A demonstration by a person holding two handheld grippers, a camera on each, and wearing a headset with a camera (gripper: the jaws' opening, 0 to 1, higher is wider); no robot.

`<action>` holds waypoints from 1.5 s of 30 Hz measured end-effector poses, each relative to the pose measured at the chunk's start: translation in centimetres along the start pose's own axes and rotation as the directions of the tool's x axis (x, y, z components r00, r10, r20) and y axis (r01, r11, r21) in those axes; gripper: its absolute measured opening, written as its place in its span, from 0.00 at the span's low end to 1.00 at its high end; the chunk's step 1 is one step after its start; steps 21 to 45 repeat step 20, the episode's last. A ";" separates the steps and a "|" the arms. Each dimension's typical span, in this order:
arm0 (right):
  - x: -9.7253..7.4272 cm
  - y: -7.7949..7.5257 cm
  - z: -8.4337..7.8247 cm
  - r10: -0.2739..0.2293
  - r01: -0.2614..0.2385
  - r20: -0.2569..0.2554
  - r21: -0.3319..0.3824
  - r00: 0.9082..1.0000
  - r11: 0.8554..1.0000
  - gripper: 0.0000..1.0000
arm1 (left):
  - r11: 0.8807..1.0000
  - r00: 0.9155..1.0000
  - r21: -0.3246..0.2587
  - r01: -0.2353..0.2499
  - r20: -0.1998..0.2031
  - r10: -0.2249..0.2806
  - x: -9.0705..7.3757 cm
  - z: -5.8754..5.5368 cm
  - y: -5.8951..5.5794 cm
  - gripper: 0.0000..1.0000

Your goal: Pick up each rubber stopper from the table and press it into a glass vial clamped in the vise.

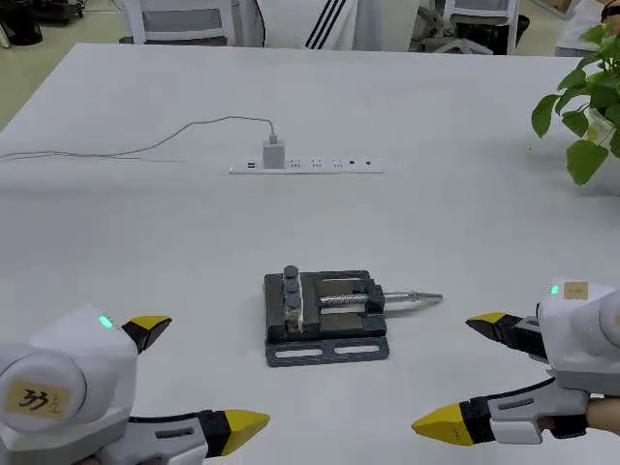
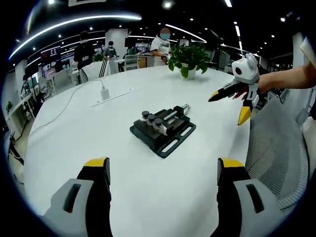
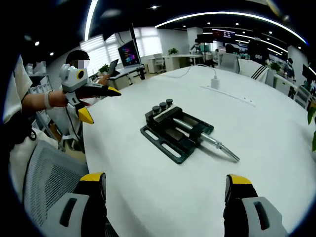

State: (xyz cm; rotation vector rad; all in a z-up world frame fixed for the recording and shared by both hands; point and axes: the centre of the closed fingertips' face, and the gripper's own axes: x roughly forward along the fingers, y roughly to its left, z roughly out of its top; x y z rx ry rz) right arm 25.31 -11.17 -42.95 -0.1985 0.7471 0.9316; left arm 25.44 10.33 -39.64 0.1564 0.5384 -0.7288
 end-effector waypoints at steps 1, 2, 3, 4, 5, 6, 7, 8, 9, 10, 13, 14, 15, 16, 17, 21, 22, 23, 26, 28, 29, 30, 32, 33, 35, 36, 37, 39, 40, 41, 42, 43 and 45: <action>-0.2 0.0 -0.1 -0.002 0.002 0.003 0.002 1.000 1.000 0.99 | 1.000 1.000 0.001 0.001 -0.004 -0.001 0.0 -0.1 -0.1 0.88; -0.3 -0.1 -0.1 -0.005 0.005 0.006 0.000 1.000 1.000 0.99 | 1.000 1.000 0.005 0.001 -0.006 -0.001 0.0 -0.1 -0.2 0.88; -0.5 -0.1 -0.2 -0.010 0.010 0.007 0.002 1.000 1.000 0.99 | 1.000 1.000 0.008 0.001 -0.006 -0.001 0.0 0.0 -0.3 0.88; -0.6 -0.1 -0.2 -0.011 0.011 0.008 0.005 1.000 1.000 0.99 | 1.000 1.000 0.009 0.001 -0.006 0.000 0.0 0.0 -0.4 0.88; -0.7 -0.2 -0.2 -0.012 0.012 0.012 0.007 1.000 1.000 0.99 | 1.000 1.000 0.010 -0.001 -0.005 0.001 0.0 0.2 -0.5 0.88; -0.9 -0.3 -0.2 -0.016 0.016 0.015 0.007 1.000 1.000 0.99 | 1.000 1.000 0.009 -0.002 -0.003 0.002 0.0 0.3 -0.6 0.88; -1.0 -0.3 -0.3 -0.017 0.017 0.016 0.007 1.000 1.000 0.99 | 1.000 1.000 0.010 -0.003 -0.001 0.003 0.0 0.4 -0.7 0.88; -1.2 -0.4 -0.3 -0.019 0.019 0.018 0.007 1.000 1.000 0.99 | 1.000 1.000 0.011 -0.004 0.000 0.004 0.0 0.4 -0.8 0.88; -1.3 -0.5 -0.3 -0.023 0.023 0.021 0.005 1.000 1.000 0.99 | 1.000 1.000 0.015 -0.002 0.000 0.002 0.0 0.5 -1.0 0.88; -1.4 -0.5 -0.4 -0.024 0.024 0.021 0.005 0.999 1.000 0.99 | 1.000 1.000 0.021 -0.002 -0.001 0.002 0.1 0.6 -1.1 0.88; -1.7 -0.6 -0.5 -0.031 0.031 0.024 -0.004 0.999 1.000 0.99 | 1.000 1.000 0.024 -0.002 0.003 0.002 0.0 0.7 -1.5 0.88; -1.8 -0.3 -0.4 -0.032 0.032 0.029 -0.001 0.999 0.999 0.99 | 1.000 1.000 0.025 -0.003 0.004 0.003 0.0 0.8 -1.6 0.88; -1.9 -0.2 -0.4 -0.032 0.032 0.033 0.004 0.999 0.999 0.99 | 1.000 1.000 0.026 -0.003 0.005 0.003 0.0 0.8 -1.8 0.88; -1.9 0.1 -0.3 -0.033 0.032 0.038 0.004 0.999 0.999 0.99 | 1.000 1.000 0.030 -0.005 0.005 0.005 -0.1 0.8 -1.8 0.88; -1.9 0.3 -0.4 -0.032 0.032 0.038 0.001 0.999 0.999 0.99 | 0.999 1.000 0.031 -0.008 0.005 0.008 -0.1 0.8 -1.9 0.88; -1.8 0.5 -0.4 -0.026 0.027 0.042 -0.010 0.999 1.000 0.99 | 1.000 1.000 0.030 -0.010 0.003 0.010 -0.2 0.7 -2.0 0.88; -1.8 0.5 -0.4 -0.026 0.027 0.042 -0.010 0.999 1.000 0.99 | 1.000 1.000 0.030 -0.010 0.003 0.010 -0.2 0.7 -2.0 0.88; -1.8 0.5 -0.4 -0.026 0.027 0.042 -0.010 0.999 1.000 0.99 | 1.000 1.000 0.030 -0.010 0.003 0.010 -0.2 0.7 -2.0 0.88; -1.8 0.5 -0.4 -0.026 0.027 0.042 -0.010 0.999 1.000 0.99 | 1.000 1.000 0.030 -0.010 0.003 0.010 -0.2 0.7 -2.0 0.88; -1.8 0.5 -0.4 -0.026 0.027 0.042 -0.010 0.999 1.000 0.99 | 1.000 1.000 0.030 -0.010 0.003 0.010 -0.2 0.7 -2.0 0.88; -1.8 0.5 -0.4 -0.026 0.027 0.042 -0.010 0.999 1.000 0.99 | 1.000 1.000 0.030 -0.010 0.003 0.010 -0.2 0.7 -2.0 0.88; -1.8 0.5 -0.4 -0.026 0.027 0.042 -0.010 0.999 1.000 0.99 | 1.000 1.000 0.030 -0.010 0.003 0.010 -0.2 0.7 -2.0 0.88; -1.8 0.5 -0.4 -0.026 0.027 0.042 -0.010 0.999 1.000 0.99 | 1.000 1.000 0.030 -0.010 0.003 0.010 -0.2 0.7 -2.0 0.88; -1.8 0.5 -0.4 -0.026 0.027 0.042 -0.010 0.999 1.000 0.99 | 1.000 1.000 0.030 -0.010 0.003 0.010 -0.2 0.7 -2.0 0.88; -1.8 0.5 -0.4 -0.026 0.027 0.042 -0.010 0.999 1.000 0.99 | 1.000 1.000 0.030 -0.010 0.003 0.010 -0.2 0.7 -2.0 0.88; -1.8 0.5 -0.4 -0.026 0.027 0.042 -0.010 0.999 1.000 0.99 | 1.000 1.000 0.030 -0.010 0.003 0.010 -0.2 0.7 -2.0 0.88; -1.8 0.5 -0.4 -0.026 0.027 0.042 -0.010 0.999 1.000 0.99 | 1.000 1.000 0.030 -0.010 0.003 0.010 -0.2 0.7 -2.0 0.88; -1.8 0.5 -0.4 -0.026 0.027 0.042 -0.010 0.999 1.000 0.99 | 1.000 1.000 0.030 -0.010 0.003 0.010 -0.2 0.7 -2.0 0.88; -1.8 0.5 -0.4 -0.026 0.027 0.042 -0.010 0.999 1.000 0.99 | 1.000 1.000 0.030 -0.010 0.003 0.010 -0.2 0.7 -2.0 0.88; -1.8 0.5 -0.4 -0.026 0.027 0.042 -0.010 0.999 1.000 0.99 | 1.000 1.000 0.030 -0.010 0.003 0.010 -0.2 0.7 -2.0 0.88; -1.8 0.5 -0.4 -0.026 0.027 0.042 -0.010 0.999 1.000 0.99 | 1.000 1.000 0.030 -0.010 0.003 0.010 -0.2 0.7 -2.0 0.88; -1.8 0.5 -0.4 -0.026 0.027 0.042 -0.010 0.999 1.000 0.99 | 1.000 1.000 0.030 -0.010 0.003 0.010 -0.2 0.7 -2.0 0.88; -1.8 0.5 -0.4 -0.026 0.027 0.042 -0.010 0.999 1.000 0.99 | 1.000 1.000 0.030 -0.010 0.003 0.010 -0.2 0.7 -2.0 0.88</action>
